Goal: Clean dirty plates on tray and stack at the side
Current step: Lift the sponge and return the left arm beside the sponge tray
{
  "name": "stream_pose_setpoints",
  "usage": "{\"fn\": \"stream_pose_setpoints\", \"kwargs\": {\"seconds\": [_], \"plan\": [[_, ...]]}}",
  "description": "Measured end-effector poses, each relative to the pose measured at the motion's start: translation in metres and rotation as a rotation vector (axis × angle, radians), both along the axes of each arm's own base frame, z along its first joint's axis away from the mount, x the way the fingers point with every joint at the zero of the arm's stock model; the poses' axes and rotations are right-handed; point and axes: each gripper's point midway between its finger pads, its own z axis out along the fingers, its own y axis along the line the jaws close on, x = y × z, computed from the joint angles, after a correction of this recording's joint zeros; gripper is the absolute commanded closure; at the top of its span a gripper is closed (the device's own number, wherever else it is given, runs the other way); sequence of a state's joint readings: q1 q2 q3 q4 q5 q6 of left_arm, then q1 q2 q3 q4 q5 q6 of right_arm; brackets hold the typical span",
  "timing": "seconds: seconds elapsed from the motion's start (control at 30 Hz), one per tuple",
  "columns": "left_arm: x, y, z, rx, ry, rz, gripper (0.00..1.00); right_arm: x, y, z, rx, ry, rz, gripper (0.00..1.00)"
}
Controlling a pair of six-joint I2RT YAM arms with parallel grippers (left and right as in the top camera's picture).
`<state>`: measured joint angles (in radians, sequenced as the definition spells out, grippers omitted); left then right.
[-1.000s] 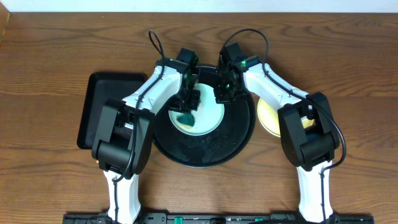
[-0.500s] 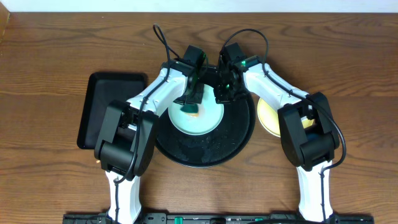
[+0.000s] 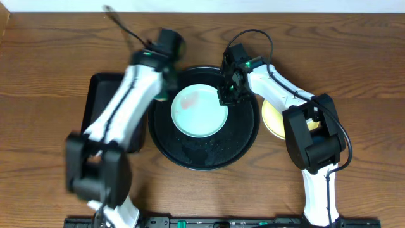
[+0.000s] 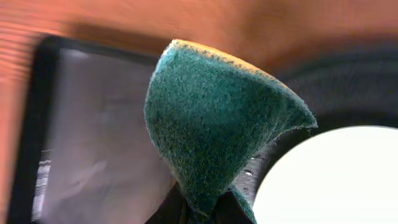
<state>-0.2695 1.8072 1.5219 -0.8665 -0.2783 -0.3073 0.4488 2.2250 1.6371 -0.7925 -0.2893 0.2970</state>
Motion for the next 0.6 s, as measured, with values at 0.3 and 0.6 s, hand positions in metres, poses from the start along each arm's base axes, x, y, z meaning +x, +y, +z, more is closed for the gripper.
{"fn": "stream_pose_setpoints", "kwargs": {"seconds": [0.3, 0.6], "plan": [[-0.026, 0.059, 0.048, -0.089, -0.022, 0.145, 0.93, -0.001, 0.001, 0.003, 0.007, -0.004, 0.022, 0.99], [-0.029, 0.092, 0.017, -0.239, 0.072, 0.249, 0.93, 0.004, -0.005, 0.056, -0.162, -0.228, 0.094, 0.99]]}}
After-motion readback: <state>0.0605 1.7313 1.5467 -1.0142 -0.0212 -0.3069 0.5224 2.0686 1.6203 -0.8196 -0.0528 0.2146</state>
